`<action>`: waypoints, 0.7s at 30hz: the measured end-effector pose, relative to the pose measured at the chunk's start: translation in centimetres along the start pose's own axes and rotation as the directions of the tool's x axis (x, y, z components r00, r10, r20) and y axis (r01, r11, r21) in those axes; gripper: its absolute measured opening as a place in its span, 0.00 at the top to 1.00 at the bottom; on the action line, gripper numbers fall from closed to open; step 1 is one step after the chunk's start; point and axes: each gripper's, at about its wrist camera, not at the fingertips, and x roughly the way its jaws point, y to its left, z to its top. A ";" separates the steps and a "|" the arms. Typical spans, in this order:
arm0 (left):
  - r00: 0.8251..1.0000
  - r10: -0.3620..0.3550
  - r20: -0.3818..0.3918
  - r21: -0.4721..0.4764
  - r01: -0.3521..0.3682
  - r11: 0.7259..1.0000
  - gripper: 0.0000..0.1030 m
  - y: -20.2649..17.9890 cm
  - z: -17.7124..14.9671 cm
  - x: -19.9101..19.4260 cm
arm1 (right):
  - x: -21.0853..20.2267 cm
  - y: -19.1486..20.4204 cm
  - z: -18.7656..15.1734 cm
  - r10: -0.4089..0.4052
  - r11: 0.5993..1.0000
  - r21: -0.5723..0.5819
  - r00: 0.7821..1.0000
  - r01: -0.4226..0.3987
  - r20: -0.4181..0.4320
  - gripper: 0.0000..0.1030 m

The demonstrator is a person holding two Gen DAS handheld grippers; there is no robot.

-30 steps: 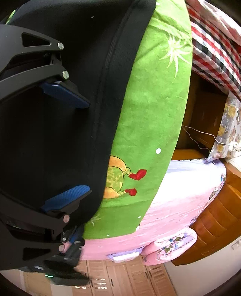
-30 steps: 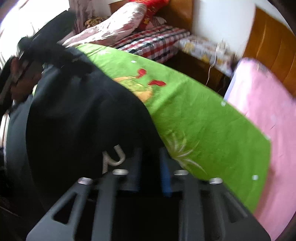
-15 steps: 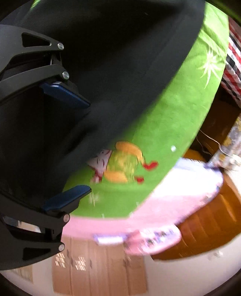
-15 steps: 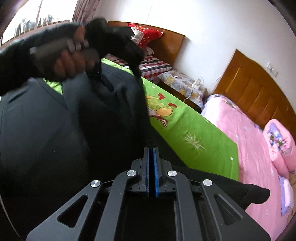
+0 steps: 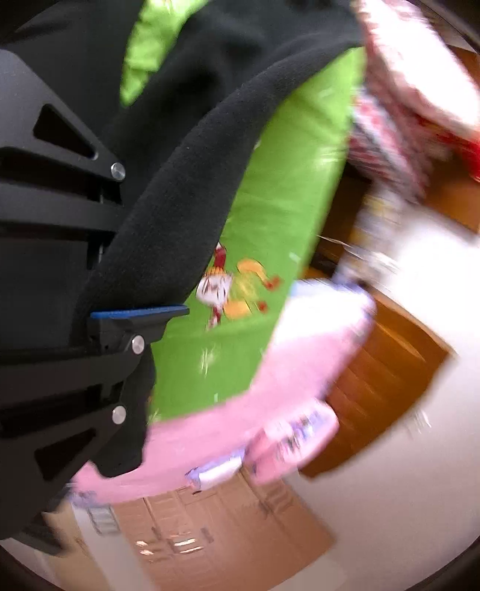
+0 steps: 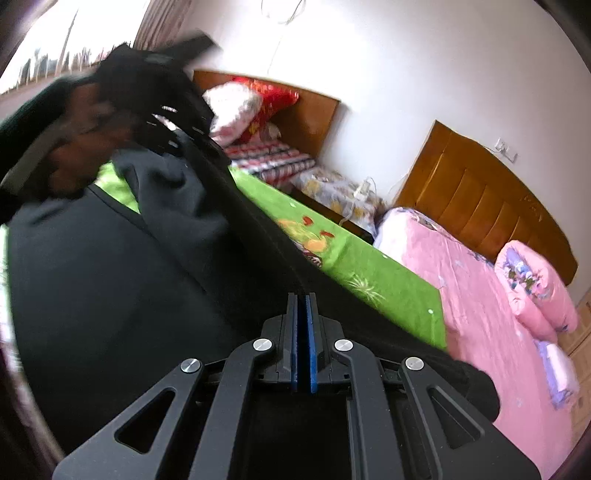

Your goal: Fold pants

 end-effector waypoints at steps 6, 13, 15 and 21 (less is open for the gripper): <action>0.997 0.043 -0.057 0.082 -0.038 0.996 0.81 2.6 -12.9 -1.7 | -3.1 1.5 -7.0 0.155 0.964 0.225 0.987 -0.143 -0.037 0.09; 0.993 -0.077 -0.090 -0.004 0.077 0.997 0.44 7.6 -15.2 -1.7 | -10.8 -3.1 -16.1 0.043 0.717 0.689 0.993 -0.107 0.110 0.19; 0.994 -0.094 -0.055 -0.003 0.094 0.996 0.35 7.8 -15.2 -2.2 | -11.6 -5.2 -18.4 0.010 0.636 0.765 0.992 -0.102 0.124 0.25; 0.989 -0.145 -0.029 -0.069 0.143 0.987 0.35 8.4 -15.4 -2.5 | -9.6 -8.4 -19.2 0.042 0.534 0.842 0.996 -0.084 0.073 0.36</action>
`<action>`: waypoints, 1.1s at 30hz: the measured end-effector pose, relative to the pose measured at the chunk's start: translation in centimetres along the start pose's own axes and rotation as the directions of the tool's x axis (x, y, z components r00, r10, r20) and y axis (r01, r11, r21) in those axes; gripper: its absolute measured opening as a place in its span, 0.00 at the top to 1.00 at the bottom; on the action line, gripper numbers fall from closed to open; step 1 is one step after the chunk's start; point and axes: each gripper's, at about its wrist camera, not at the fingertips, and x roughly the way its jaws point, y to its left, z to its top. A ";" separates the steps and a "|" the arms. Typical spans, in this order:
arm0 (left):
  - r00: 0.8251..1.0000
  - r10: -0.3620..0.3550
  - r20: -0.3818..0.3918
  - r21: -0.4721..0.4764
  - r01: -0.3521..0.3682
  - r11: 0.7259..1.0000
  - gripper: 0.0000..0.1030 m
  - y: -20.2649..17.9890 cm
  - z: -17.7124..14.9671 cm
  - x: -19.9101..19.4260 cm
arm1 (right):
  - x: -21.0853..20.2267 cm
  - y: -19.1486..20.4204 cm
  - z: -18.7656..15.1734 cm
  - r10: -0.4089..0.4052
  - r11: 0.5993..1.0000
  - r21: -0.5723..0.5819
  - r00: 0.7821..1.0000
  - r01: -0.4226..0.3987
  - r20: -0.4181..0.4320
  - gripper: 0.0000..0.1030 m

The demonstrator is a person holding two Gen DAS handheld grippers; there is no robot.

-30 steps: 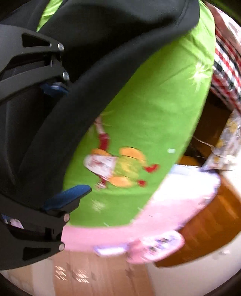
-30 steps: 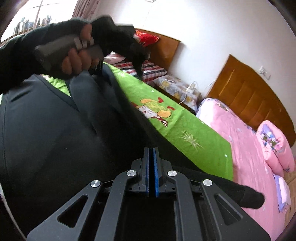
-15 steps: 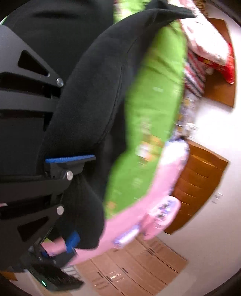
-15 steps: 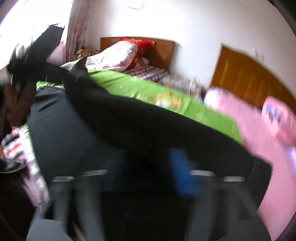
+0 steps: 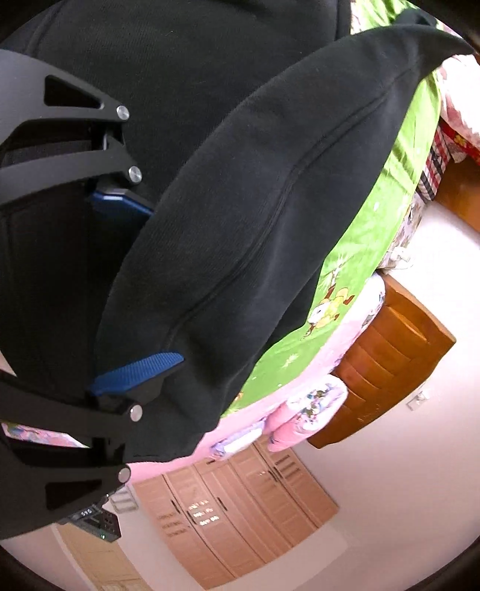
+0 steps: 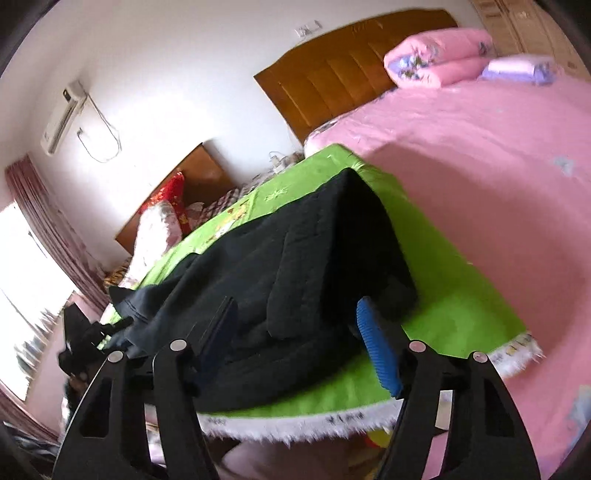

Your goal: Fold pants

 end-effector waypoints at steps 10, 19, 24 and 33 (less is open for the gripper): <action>0.999 0.009 0.040 -0.039 -0.007 0.999 0.28 1.0 0.0 -1.9 | 2.3 1.5 -2.0 -0.058 0.997 -0.057 0.991 0.052 -0.118 0.39; 0.998 0.004 0.055 -0.100 0.002 0.995 0.28 2.1 0.1 -2.5 | 2.3 -0.1 -1.5 -0.014 0.997 0.079 0.999 0.016 -0.030 0.59; 0.998 -0.021 0.060 -0.148 0.030 0.989 0.30 2.5 1.4 -1.9 | 1.4 -0.3 -1.7 -0.027 0.996 0.082 0.999 0.025 0.022 0.82; 0.991 0.031 0.134 -0.149 -0.011 0.989 0.96 1.8 2.2 -3.2 | 0.6 0.2 -1.0 -0.030 0.998 0.064 0.995 0.025 0.092 0.89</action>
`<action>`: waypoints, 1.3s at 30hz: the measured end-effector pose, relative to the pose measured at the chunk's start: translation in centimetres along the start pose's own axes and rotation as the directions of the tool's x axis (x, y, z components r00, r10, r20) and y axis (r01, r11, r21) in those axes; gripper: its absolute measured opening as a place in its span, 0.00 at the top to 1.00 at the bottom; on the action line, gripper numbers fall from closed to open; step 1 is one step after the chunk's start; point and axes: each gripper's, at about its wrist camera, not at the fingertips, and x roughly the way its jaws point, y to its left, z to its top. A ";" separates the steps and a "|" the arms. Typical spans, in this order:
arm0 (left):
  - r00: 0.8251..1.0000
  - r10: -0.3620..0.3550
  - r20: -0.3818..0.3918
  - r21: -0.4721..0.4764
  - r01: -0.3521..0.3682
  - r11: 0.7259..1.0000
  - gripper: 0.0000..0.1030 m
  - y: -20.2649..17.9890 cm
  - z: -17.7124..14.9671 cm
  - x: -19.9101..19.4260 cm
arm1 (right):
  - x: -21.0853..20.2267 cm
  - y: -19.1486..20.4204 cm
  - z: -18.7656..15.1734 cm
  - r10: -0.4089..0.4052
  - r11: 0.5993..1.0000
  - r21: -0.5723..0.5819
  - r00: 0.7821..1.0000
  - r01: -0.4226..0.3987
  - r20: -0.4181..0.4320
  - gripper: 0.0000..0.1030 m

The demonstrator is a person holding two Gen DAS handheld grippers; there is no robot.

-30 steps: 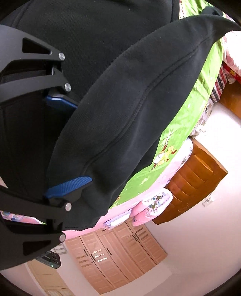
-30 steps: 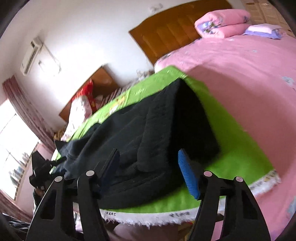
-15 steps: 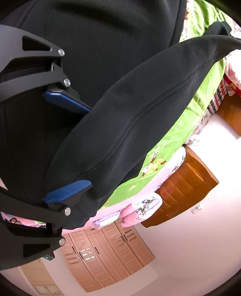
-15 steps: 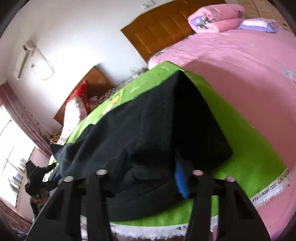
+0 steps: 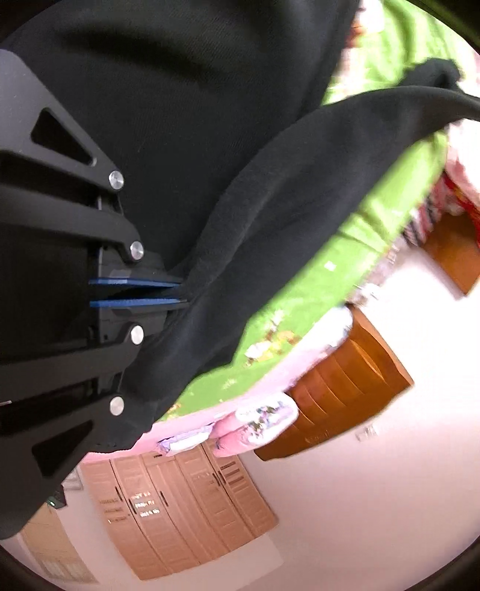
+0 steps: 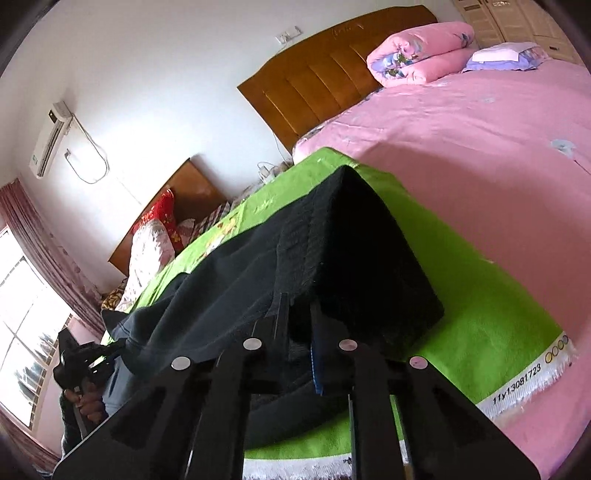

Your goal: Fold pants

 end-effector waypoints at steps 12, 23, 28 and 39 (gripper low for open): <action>0.984 0.178 0.017 0.269 -0.176 0.947 0.95 -4.9 -8.5 -5.3 | -1.1 -1.9 0.6 -0.111 0.994 -0.020 0.993 0.111 -0.034 0.93; 0.988 0.150 -0.037 0.220 -0.138 0.966 0.77 -2.0 -9.0 -4.4 | -2.9 -1.3 0.8 -0.164 0.986 -0.007 0.986 0.164 0.021 0.85; 0.989 0.150 -0.002 0.176 -0.148 0.973 0.25 -1.1 -9.1 -5.6 | -3.4 -1.5 -1.3 -0.164 0.986 0.001 0.986 0.164 -0.017 0.60; 0.986 0.166 0.017 0.145 -0.166 0.975 0.22 -0.5 -8.8 -5.6 | -0.3 3.3 -5.4 -0.007 0.996 -0.084 0.992 -0.004 -0.126 0.46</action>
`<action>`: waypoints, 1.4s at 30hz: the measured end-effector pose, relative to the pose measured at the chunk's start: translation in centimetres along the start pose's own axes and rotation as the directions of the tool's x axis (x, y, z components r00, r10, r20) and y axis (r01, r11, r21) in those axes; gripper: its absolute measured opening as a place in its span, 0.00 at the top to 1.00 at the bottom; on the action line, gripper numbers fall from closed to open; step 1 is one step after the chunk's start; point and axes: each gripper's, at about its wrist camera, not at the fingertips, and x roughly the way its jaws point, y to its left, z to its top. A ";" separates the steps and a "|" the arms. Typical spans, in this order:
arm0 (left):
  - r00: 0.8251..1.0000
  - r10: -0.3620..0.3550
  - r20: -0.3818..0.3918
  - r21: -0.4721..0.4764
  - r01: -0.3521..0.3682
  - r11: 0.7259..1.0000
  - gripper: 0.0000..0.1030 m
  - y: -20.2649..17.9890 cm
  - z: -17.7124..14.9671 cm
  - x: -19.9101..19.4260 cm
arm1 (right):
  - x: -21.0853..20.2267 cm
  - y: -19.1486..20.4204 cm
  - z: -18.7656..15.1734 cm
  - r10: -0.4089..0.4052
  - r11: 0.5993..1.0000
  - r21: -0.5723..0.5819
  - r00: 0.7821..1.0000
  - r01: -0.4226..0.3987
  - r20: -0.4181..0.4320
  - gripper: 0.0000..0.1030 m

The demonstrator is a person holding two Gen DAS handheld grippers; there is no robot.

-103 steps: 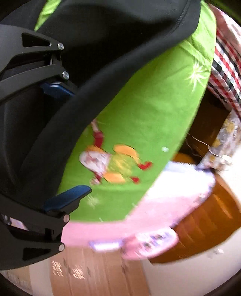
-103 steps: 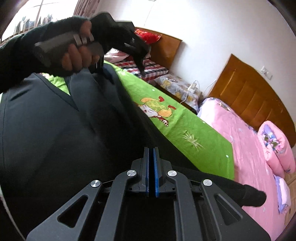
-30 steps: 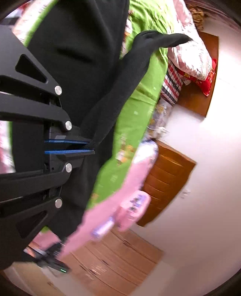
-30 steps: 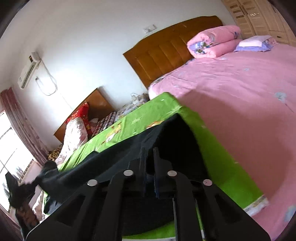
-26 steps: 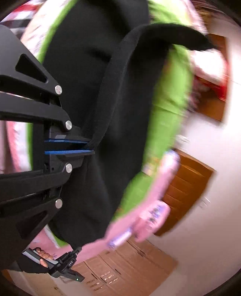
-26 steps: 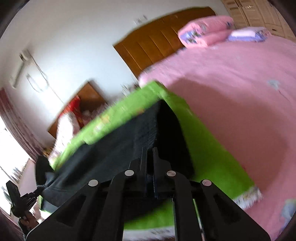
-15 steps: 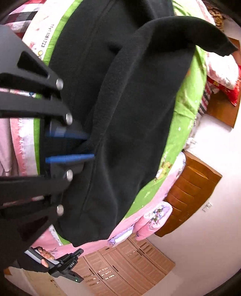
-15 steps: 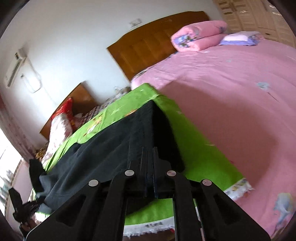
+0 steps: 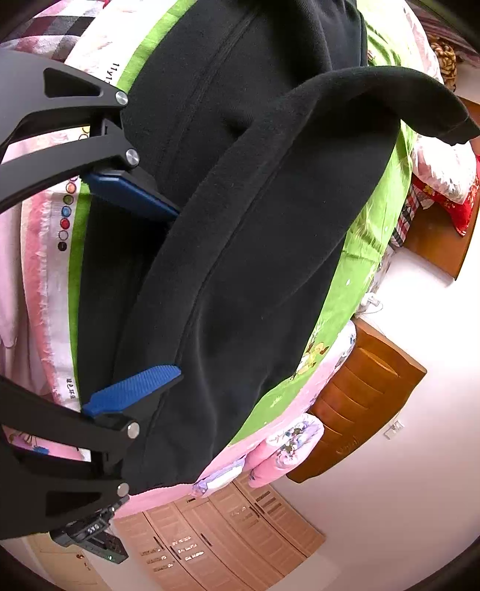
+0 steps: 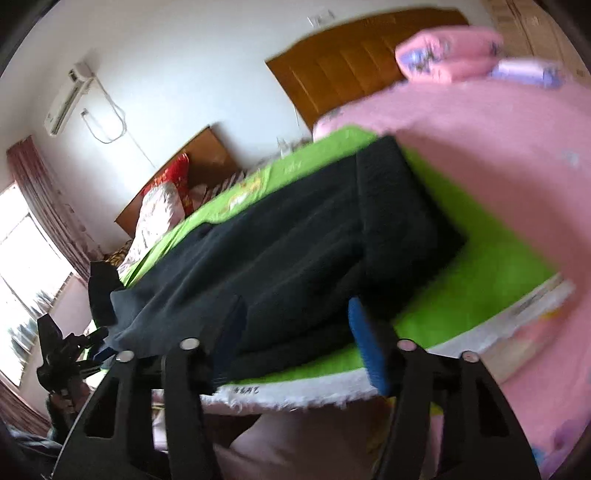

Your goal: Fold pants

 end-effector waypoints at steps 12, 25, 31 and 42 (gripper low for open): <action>1.000 0.002 -0.006 0.034 -0.001 0.999 0.16 0.4 -0.8 -0.5 | 2.0 -1.1 0.4 0.058 0.996 0.068 0.998 -0.058 0.004 0.72; 0.991 -0.125 -0.038 -0.083 0.121 0.989 0.15 1.5 0.0 -0.2 | -0.4 -0.2 1.6 0.132 0.982 0.116 0.981 -0.149 0.139 0.92; 0.993 -0.113 -0.018 -0.177 0.109 0.978 0.57 2.4 1.5 1.4 | -0.4 -0.6 1.7 0.124 0.983 0.118 0.984 -0.139 0.131 0.92; 0.992 -0.095 0.081 -0.059 0.100 0.993 0.92 -0.2 0.5 -4.2 | -1.8 -0.7 1.7 0.086 0.991 0.093 0.990 -0.097 0.115 0.92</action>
